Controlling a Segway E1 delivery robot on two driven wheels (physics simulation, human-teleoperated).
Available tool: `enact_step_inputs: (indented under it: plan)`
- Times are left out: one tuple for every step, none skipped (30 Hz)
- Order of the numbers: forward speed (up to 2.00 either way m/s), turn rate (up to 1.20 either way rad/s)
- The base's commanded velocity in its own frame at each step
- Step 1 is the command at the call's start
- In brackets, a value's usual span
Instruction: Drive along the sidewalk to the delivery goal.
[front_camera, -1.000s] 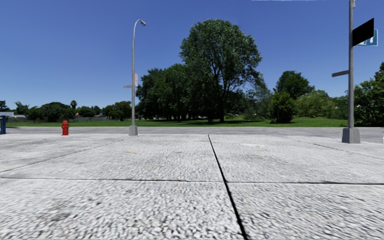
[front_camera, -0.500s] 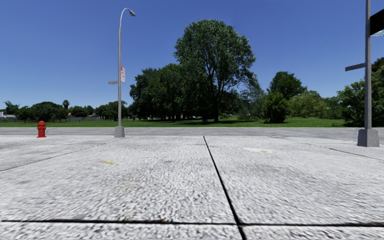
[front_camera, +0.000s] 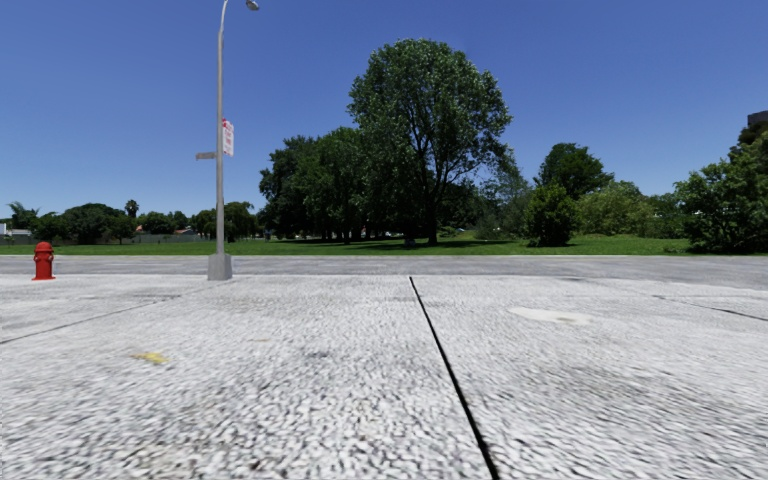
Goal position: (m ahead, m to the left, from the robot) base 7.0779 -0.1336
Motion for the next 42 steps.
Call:
enact_step_inputs:
  plan:
    - [2.0,0.0]
    - [2.0,0.0]
    - [2.0,0.0]
    - [2.0,0.0]
    - [2.0,0.0]
    - [2.0,0.0]
    - [2.0,0.0]
    - [2.0,0.0]
    - [2.0,0.0]
    - [2.0,0.0]
    - [2.0,0.0]
    - [2.0,0.0]
    - [2.0,0.0]
    - [2.0,0.0]
    - [2.0,0.0]
    - [2.0,0.0]
    - [2.0,0.0]
    - [2.0,0.0]
    - [2.0,0.0]
    - [2.0,0.0]
    - [2.0,0.0]
    - [2.0,0.0]
    - [2.0,0.0]
    - [2.0,0.0]
    - [2.0,0.0]
    - [2.0,0.0]
    - [2.0,-0.01]
    - [2.0,-0.01]
    - [2.0,-0.14]
    - [2.0,-0.17]
    - [2.0,-0.17]
    - [2.0,-0.18]
    - [2.0,-0.18]
    - [2.0,-0.18]
    - [2.0,-0.18]
    - [2.0,-0.18]
    - [2.0,-0.18]
    - [2.0,-0.18]
    - [2.0,-0.18]
    - [2.0,-0.18]
    - [2.0,-0.18]
    - [2.0,-0.18]
